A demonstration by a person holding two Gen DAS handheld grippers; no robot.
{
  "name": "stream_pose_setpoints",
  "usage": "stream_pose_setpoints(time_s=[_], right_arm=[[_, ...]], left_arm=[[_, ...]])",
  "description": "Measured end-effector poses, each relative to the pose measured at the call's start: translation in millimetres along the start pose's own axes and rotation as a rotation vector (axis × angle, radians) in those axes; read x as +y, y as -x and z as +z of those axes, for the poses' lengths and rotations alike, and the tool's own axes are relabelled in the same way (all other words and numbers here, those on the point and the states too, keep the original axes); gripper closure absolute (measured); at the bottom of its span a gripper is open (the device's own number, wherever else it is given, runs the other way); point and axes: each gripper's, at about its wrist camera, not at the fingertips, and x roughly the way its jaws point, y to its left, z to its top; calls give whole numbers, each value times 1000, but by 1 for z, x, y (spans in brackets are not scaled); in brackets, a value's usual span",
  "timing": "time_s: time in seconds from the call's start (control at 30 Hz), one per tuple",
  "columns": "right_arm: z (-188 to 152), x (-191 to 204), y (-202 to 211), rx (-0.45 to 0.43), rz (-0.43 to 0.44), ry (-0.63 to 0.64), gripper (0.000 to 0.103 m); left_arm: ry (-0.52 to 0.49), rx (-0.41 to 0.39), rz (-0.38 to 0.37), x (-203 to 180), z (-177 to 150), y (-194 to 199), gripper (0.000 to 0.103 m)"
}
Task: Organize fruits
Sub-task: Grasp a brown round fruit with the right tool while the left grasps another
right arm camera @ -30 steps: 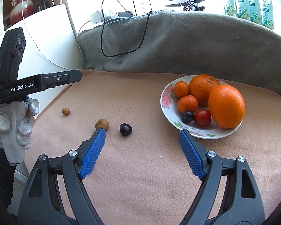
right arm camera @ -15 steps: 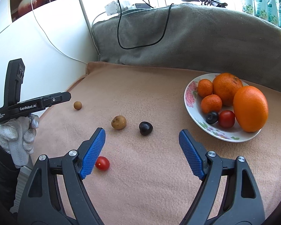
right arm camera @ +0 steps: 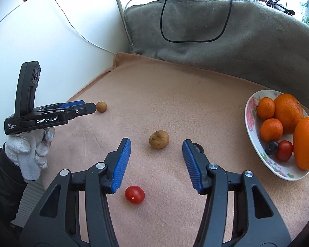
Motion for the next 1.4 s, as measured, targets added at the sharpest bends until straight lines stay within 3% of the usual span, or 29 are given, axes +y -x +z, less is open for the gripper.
stream_pose_setpoints(time_s=[0.17, 0.97, 1.4], right_arm=[[7, 5, -18, 38, 0, 33, 56], [16, 3, -59, 134, -31, 61, 65], [9, -1, -67, 161, -44, 60, 71]], left_arm=[[15, 8, -1, 7, 0, -6, 41], [38, 54, -17, 18, 4, -31, 51], [38, 65, -6, 19, 7, -38, 68]])
